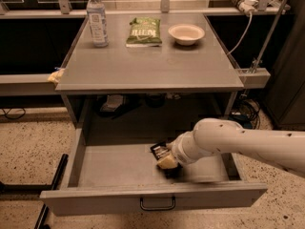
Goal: Pick rxbar chocolate from top drawer and place on counter
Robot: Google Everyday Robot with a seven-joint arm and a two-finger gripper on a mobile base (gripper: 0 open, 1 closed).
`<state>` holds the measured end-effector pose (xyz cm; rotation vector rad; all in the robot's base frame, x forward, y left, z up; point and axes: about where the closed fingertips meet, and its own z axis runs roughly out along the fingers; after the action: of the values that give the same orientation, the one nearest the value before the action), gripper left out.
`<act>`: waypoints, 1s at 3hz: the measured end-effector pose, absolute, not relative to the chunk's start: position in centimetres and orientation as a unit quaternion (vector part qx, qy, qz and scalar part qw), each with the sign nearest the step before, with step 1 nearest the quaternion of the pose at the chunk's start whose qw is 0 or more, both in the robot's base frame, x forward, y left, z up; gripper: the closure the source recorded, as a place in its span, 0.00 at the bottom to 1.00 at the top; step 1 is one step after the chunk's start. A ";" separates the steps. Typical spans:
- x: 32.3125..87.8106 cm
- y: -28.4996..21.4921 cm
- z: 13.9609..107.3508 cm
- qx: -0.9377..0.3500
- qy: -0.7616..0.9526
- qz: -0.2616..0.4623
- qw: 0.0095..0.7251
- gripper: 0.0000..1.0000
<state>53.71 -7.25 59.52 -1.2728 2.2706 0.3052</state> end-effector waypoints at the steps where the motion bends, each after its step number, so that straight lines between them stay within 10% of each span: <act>1: 53.7 -7.2 60.0 -0.469 0.837 0.113 0.257 0.92; 3: 51.8 -9.4 61.8 -0.459 0.848 0.113 0.240 1.00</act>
Offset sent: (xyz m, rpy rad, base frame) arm -0.0220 -0.0447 0.0063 -0.0641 0.0998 -0.0980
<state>51.75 -9.44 61.85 -1.2574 2.3203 0.3082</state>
